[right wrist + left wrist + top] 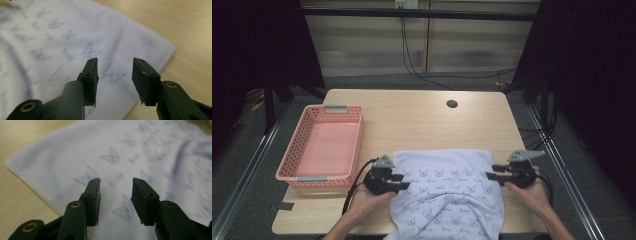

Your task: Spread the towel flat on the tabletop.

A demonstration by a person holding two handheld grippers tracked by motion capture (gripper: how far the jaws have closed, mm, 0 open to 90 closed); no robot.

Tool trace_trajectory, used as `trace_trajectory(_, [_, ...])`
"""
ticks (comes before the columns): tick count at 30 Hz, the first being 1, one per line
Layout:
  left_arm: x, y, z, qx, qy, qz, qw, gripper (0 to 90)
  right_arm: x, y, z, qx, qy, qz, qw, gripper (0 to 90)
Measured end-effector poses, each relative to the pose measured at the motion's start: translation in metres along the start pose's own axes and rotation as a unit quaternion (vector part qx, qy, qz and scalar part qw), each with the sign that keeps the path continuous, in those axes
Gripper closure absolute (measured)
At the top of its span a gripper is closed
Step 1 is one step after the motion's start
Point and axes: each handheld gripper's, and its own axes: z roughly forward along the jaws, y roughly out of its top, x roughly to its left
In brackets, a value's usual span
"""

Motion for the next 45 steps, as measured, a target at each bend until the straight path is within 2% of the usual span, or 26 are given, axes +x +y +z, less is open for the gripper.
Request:
trace_trajectory(1, [0.007,0.005,0.006,0.001,0.003,0.0,1.0,58.5,-0.009,0.005,0.007,-0.002,-0.004,0.005,1.0,55.5])
trace_trajectory(2, [0.013,0.01,0.011,-0.003,0.016,0.001,0.9999,58.5,-0.017,0.01,0.014,-0.001,-0.015,0.01,0.9998,54.9])
trace_trajectory(3, [0.021,0.013,0.016,-0.01,0.018,-0.016,0.9997,58.6,-0.025,0.014,0.021,0.003,-0.024,0.01,0.9997,54.4])
trace_trajectory(4, [0.025,0.015,0.019,-0.01,0.013,-0.025,0.9996,58.6,-0.033,0.018,0.028,0.001,-0.036,0.012,0.9993,53.2])
trace_trajectory(5, [0.027,0.017,0.022,-0.016,0.023,-0.024,0.9993,58.7,-0.037,0.021,0.032,0.0,-0.041,0.016,0.999,52.6])
trace_trajectory(8, [0.032,0.021,0.028,-0.006,0.032,-0.014,0.9994,57.3,-0.053,0.025,0.044,0.005,-0.046,0.021,0.9987,51.1])
trace_trajectory(10, [0.036,0.023,0.03,-0.014,0.037,-0.023,0.999,55.3,-0.059,0.026,0.05,0.015,-0.036,0.024,0.999,50.0])
trace_trajectory(11, [0.038,0.023,0.031,-0.019,0.044,-0.029,0.9984,55.0,-0.06,0.026,0.051,0.011,-0.033,0.034,0.9988,50.0])
trace_trajectory(14, [0.043,0.023,0.033,-0.019,0.043,-0.04,0.9981,53.0,-0.057,0.025,0.055,0.016,-0.042,0.021,0.9988,50.3])
trace_trajectory(16, [0.045,0.022,0.034,-0.011,0.046,-0.035,0.9983,51.6,-0.056,0.025,0.058,0.024,-0.042,0.022,0.9986,51.1])
trace_trajectory(17, [0.046,0.021,0.034,-0.015,0.05,-0.036,0.998,51.3,-0.056,0.024,0.061,0.021,-0.044,0.015,0.9987,51.1])
trace_trajectory(19, [0.05,0.021,0.032,-0.022,0.057,-0.05,0.9969,49.6,-0.057,0.026,0.063,0.017,-0.038,0.029,0.9987,53.4])
trace_trajectory(20, [0.052,0.021,0.032,-0.025,0.06,-0.051,0.9966,48.4,-0.057,0.027,0.063,0.022,-0.04,0.027,0.9986,55.8])
trace_trajectory(21, [0.054,0.02,0.031,-0.025,0.066,-0.052,0.9962,48.1,-0.056,0.027,0.063,0.02,-0.04,0.022,0.9988,62.8])
trace_trajectory(22, [0.055,0.02,0.031,-0.021,0.066,-0.054,0.9962,47.3,-0.056,0.027,0.062,0.022,-0.031,0.02,0.9991,70.8])
trace_trajectory(25, [0.056,0.019,0.032,-0.023,0.066,-0.053,0.9962,43.7,-0.054,0.025,0.059,0.02,-0.02,0.028,0.9992,84.5])
trace_trajectory(27, [0.056,0.019,0.032,-0.023,0.065,-0.054,0.9961,42.5,-0.053,0.024,0.055,0.013,-0.015,0.031,0.9993,86.2])
trace_trajectory(30, [0.057,0.019,0.032,-0.027,0.078,-0.052,0.9952,41.4,-0.053,0.023,0.049,0.006,-0.016,0.033,0.9993,86.5])
trace_trajectory(31, [0.057,0.019,0.032,-0.031,0.093,-0.048,0.9941,42.0,-0.053,0.022,0.047,0.005,-0.015,0.034,0.9993,86.5])
trace_trajectory(32, [0.059,0.019,0.031,-0.037,0.096,-0.056,0.9931,41.6,-0.054,0.022,0.045,0.003,-0.015,0.034,0.9993,86.5])
trace_trajectory(33, [0.061,0.018,0.032,-0.039,0.09,-0.069,0.9928,40.9,-0.055,0.021,0.044,0.003,-0.015,0.038,0.9992,86.5])
trace_trajectory(34, [0.062,0.018,0.032,-0.035,0.09,-0.07,0.9928,40.8,-0.055,0.02,0.043,0.003,-0.014,0.04,0.9991,86.5])
trace_trajectory(38, [0.068,0.017,0.033,-0.048,0.093,-0.071,0.9919,41.3,-0.057,0.018,0.044,0.003,-0.006,0.045,0.9989,86.3])
trace_trajectory(41, [0.07,0.017,0.035,-0.052,0.087,-0.06,0.993,43.0,-0.058,0.018,0.044,0.005,-0.004,0.048,0.9988,86.2])
trace_trajectory(44, [0.065,0.021,0.038,-0.038,0.066,-0.047,0.996,48.3,-0.058,0.018,0.045,0.003,0.0,0.047,0.9989,86.2])
trace_trajectory(45, [0.063,0.022,0.039,-0.029,0.055,-0.034,0.9975,52.6,-0.058,0.019,0.045,0.001,0.002,0.048,0.9988,86.2])
